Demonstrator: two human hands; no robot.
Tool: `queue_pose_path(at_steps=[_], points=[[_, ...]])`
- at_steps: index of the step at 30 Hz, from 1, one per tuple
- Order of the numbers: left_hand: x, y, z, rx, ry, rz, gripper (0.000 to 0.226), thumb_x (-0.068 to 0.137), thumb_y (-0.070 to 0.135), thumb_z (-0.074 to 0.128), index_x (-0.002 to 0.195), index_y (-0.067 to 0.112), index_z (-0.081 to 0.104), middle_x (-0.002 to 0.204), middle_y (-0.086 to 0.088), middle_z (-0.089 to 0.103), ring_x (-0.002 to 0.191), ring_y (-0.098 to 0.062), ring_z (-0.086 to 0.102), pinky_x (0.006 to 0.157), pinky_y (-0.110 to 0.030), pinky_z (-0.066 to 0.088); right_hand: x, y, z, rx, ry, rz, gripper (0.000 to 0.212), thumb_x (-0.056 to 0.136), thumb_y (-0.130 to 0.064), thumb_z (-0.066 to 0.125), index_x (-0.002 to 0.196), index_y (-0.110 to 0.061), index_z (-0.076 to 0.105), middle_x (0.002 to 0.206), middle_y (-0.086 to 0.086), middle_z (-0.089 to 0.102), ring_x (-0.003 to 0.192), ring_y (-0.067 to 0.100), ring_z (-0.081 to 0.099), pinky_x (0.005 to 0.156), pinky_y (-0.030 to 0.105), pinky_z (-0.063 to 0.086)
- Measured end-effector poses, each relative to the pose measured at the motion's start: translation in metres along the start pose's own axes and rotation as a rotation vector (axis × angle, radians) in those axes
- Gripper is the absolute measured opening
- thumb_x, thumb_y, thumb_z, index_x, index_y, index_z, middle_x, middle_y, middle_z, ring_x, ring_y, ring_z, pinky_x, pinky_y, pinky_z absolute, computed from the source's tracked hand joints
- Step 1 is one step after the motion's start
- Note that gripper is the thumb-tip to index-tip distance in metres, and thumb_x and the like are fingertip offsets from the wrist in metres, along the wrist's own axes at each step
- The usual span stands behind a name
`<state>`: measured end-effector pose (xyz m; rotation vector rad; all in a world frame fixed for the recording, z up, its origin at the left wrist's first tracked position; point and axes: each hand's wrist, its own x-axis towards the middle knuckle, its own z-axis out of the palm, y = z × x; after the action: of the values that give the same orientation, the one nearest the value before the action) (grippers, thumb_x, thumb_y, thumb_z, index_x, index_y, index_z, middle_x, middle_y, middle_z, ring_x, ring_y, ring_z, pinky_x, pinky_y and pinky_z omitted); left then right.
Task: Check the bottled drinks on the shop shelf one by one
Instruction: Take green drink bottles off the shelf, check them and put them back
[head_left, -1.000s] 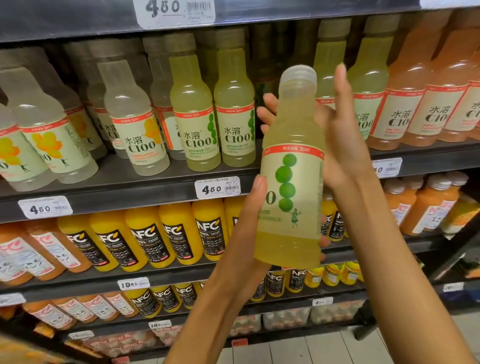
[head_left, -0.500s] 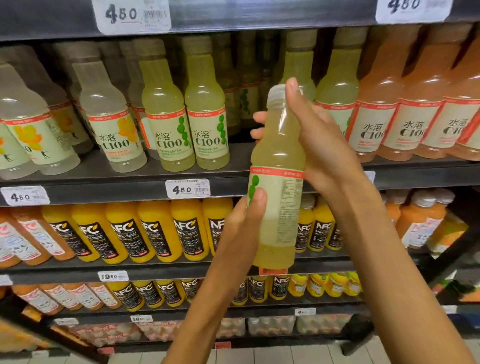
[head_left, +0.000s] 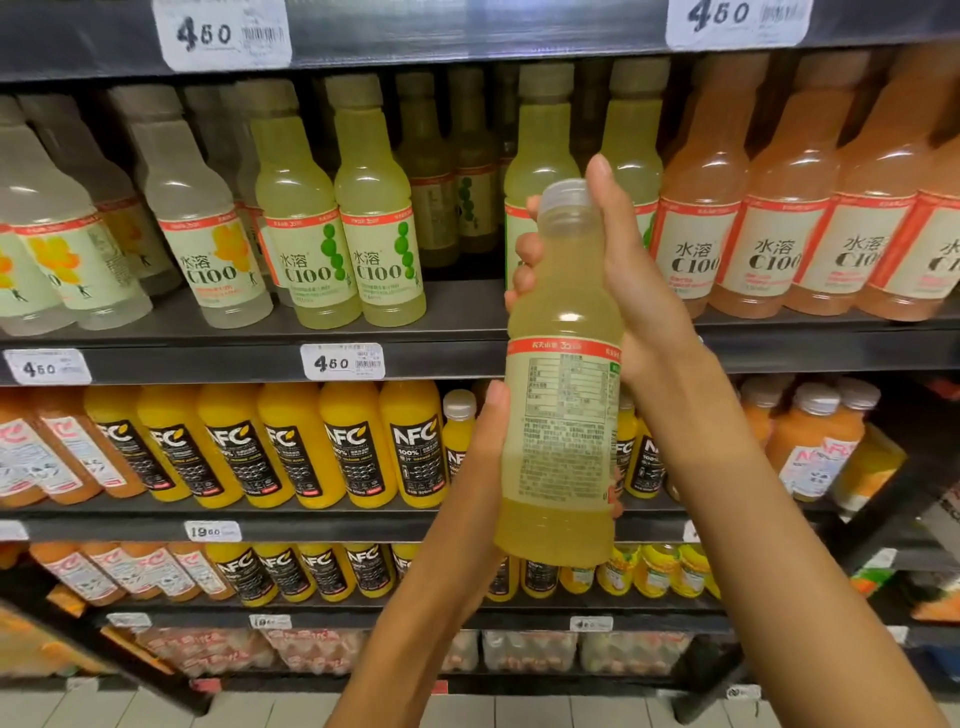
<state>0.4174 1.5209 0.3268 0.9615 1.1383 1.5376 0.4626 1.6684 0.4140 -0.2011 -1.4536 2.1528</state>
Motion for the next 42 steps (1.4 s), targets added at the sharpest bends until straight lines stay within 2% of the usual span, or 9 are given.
queue_pose_path(at_steps=[2,6,11,15,21,28,32,38,42], points=[[-0.002,0.003,-0.003,0.136,0.06,0.043,0.053,0.076,0.076,0.027,0.101,0.052,0.067,0.107,0.013,0.072,0.102,-0.005,0.067,0.097,-0.04,0.047,-0.002,0.0,-0.001,-0.052,0.032,-0.045,0.042,0.094,-0.061,0.038,0.098,-0.022,0.054,0.086,-0.001,0.062,0.068,0.011,0.066,0.067,0.03,0.055],[-0.007,0.007,-0.006,0.171,0.06,0.058,0.044,0.08,0.074,0.037,0.106,0.051,0.065,0.11,0.019,0.07,0.104,-0.001,0.065,0.087,-0.031,0.049,-0.008,-0.002,0.007,-0.133,0.15,-0.112,0.042,0.093,-0.055,0.051,0.108,-0.016,0.055,0.074,0.005,0.068,0.069,0.023,0.069,0.064,0.036,0.054],[-0.008,0.015,-0.01,-0.035,0.042,0.001,0.06,0.072,0.07,0.05,0.11,0.029,0.069,0.101,-0.005,0.074,0.088,-0.02,0.072,0.069,-0.031,0.057,-0.004,-0.006,0.011,-0.043,0.048,-0.021,0.049,0.095,-0.049,0.047,0.126,-0.011,0.051,0.088,0.006,0.072,0.081,0.02,0.071,0.068,0.034,0.056],[-0.009,0.022,-0.016,-0.246,-0.138,-0.046,0.063,0.084,0.064,0.044,0.117,0.016,0.067,0.094,-0.015,0.071,0.074,-0.025,0.07,0.064,-0.033,0.056,0.002,0.009,0.012,0.278,-0.048,0.01,0.047,0.085,-0.05,0.048,0.111,-0.012,0.056,0.083,0.005,0.065,0.077,0.017,0.066,0.075,0.033,0.056],[-0.006,0.017,-0.026,-0.222,-0.168,-0.056,0.064,0.086,0.065,0.038,0.119,0.018,0.066,0.098,-0.016,0.071,0.08,-0.024,0.07,0.07,-0.035,0.057,0.008,0.015,0.027,0.362,-0.118,-0.031,0.035,0.091,-0.048,0.044,0.095,-0.014,0.05,0.062,-0.002,0.059,0.055,0.011,0.06,0.062,0.027,0.055],[-0.003,0.025,-0.047,0.156,0.046,-0.018,0.065,0.07,0.083,0.046,0.112,0.038,0.066,0.114,0.002,0.07,0.107,-0.017,0.066,0.096,-0.049,0.048,0.004,0.001,0.026,-0.063,0.168,-0.113,0.033,0.093,-0.04,0.058,0.105,-0.01,0.053,0.069,0.003,0.067,0.066,0.019,0.069,0.062,0.032,0.056],[-0.006,0.02,-0.038,0.175,0.047,0.006,0.027,0.066,0.078,0.053,0.083,0.062,0.064,0.095,0.019,0.073,0.088,0.001,0.069,0.068,-0.015,0.055,0.007,0.002,0.03,-0.208,0.211,-0.096,0.035,0.091,-0.042,0.061,0.111,-0.014,0.054,0.073,0.003,0.074,0.078,0.022,0.074,0.059,0.03,0.057],[-0.005,0.021,-0.038,-0.07,-0.019,-0.008,0.068,0.073,0.07,0.054,0.122,0.023,0.063,0.103,-0.009,0.073,0.088,-0.024,0.071,0.074,-0.036,0.056,0.009,0.004,0.03,-0.15,0.114,-0.058,0.033,0.093,-0.04,0.055,0.11,-0.012,0.054,0.084,0.007,0.075,0.087,0.025,0.073,0.065,0.032,0.058],[-0.006,0.02,-0.036,-0.185,-0.123,-0.046,0.06,0.085,0.066,0.041,0.117,0.022,0.067,0.1,-0.01,0.071,0.083,-0.022,0.07,0.072,-0.034,0.057,0.012,0.009,0.032,0.003,0.052,-0.027,0.042,0.093,-0.041,0.054,0.121,-0.01,0.046,0.079,0.007,0.074,0.08,0.024,0.072,0.072,0.038,0.058]])
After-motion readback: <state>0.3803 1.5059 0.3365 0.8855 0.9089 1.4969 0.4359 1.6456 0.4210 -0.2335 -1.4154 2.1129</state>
